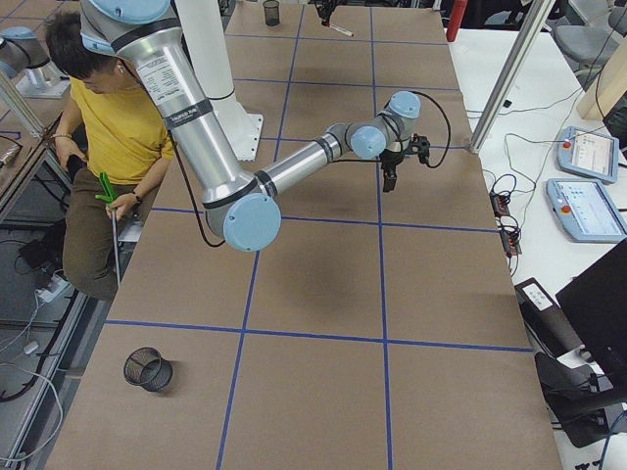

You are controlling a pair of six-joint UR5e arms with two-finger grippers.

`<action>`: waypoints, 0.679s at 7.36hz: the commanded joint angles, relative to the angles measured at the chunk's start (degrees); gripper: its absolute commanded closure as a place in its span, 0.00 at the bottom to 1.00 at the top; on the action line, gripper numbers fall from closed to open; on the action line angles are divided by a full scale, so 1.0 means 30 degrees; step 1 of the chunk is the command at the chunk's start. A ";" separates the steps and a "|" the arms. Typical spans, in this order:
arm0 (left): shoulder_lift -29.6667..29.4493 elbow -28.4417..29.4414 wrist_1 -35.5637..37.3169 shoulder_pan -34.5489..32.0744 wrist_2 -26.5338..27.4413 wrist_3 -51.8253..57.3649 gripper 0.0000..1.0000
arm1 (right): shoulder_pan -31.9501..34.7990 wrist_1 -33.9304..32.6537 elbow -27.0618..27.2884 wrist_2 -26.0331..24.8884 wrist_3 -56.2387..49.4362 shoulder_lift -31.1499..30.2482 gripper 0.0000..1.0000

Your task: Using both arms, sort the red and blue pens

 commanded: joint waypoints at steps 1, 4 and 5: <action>0.5769 -0.1014 -0.0042 -0.3907 0.0055 0.7443 1.00 | 0.0000 0.0000 0.0046 -0.0001 0.0007 -0.0022 0.00; 1.1930 -0.1217 -0.0102 -0.7613 0.2351 1.4392 1.00 | -0.0088 0.0000 0.0076 -0.0001 0.0007 -0.0022 0.00; 1.3078 -0.1190 -0.0101 -0.7615 0.3588 1.4394 1.00 | -0.0117 0.0000 0.0076 -0.0030 0.0007 -0.0022 0.00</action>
